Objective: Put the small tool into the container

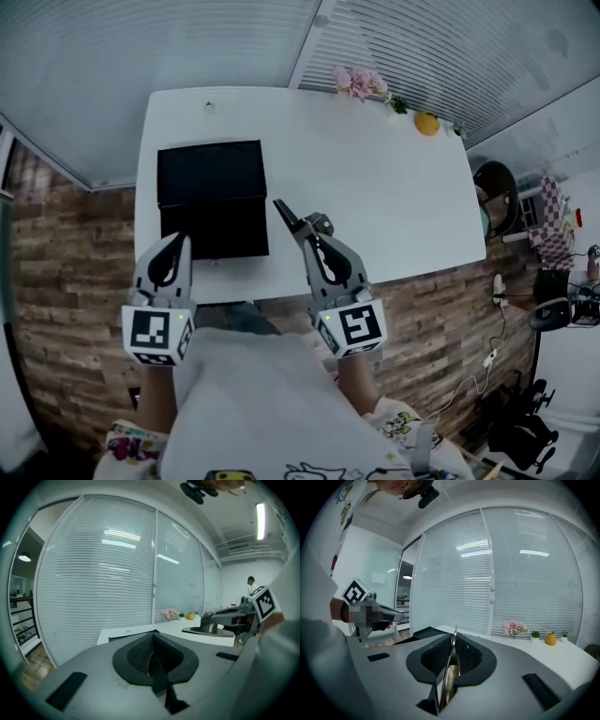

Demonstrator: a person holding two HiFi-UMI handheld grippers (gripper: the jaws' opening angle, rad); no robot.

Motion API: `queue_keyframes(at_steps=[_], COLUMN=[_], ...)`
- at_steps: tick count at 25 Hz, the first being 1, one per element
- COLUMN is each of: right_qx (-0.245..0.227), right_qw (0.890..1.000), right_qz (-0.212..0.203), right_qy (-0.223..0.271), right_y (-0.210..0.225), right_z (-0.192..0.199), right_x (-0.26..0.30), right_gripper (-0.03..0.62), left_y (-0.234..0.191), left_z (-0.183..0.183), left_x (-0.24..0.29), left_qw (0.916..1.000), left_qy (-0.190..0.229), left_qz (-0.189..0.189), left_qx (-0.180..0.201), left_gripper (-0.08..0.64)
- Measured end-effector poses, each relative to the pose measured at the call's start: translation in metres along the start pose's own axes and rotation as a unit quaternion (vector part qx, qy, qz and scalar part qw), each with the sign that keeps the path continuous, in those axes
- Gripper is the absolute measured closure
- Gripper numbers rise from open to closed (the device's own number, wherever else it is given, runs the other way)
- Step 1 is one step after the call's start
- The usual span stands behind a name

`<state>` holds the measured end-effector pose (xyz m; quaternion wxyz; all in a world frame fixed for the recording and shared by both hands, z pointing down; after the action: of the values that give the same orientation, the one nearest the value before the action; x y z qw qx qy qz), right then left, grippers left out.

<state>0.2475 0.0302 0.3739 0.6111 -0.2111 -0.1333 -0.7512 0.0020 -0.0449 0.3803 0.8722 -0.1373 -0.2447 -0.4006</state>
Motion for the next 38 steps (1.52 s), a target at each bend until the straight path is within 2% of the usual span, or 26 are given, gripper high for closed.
queue_keyframes(at_steps=[6,11,22,38], right_qx=[-0.014,-0.023,-0.036,-0.045], right_qw=[0.999,0.997,0.996,0.991], right_qz=[-0.046,-0.068,-0.08,-0.122], right_qy=[0.001,0.002,-0.002,-0.013], right_y=[0.001,-0.014,-0.042,-0.067], right_z=[-0.002,-0.006,-0.017,-0.027], right_x=[0.012,0.022,0.042,0.069], right_gripper=[0.566,0.566,0.566,0.566], left_y=[0.001,-0.005,-0.025,-0.039], left_z=[0.006,0.011,0.025,0.03], left_x=[-0.012,-0.024,-0.03,-0.026], left_qw=[0.9993,0.9988,0.9986,0.9985], left_qy=[0.0,0.0,0.003,-0.002], left_qz=[-0.035,-0.046,-0.043,-0.04], left_qx=[-0.015,-0.016,-0.03,-0.038], left_gripper=[0.554,0.555,0.555,0.554])
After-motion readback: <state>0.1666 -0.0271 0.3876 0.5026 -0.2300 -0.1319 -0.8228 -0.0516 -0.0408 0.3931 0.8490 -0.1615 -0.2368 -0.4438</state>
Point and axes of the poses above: the fingertips, and each gripper's own axes: x forward along the fingers, y to its right, z out of its underside, the point moved 6 cm from there along -x, backward along the fingers, and after that the axes turned 15 degrees about -y, right-handed, at the moved point
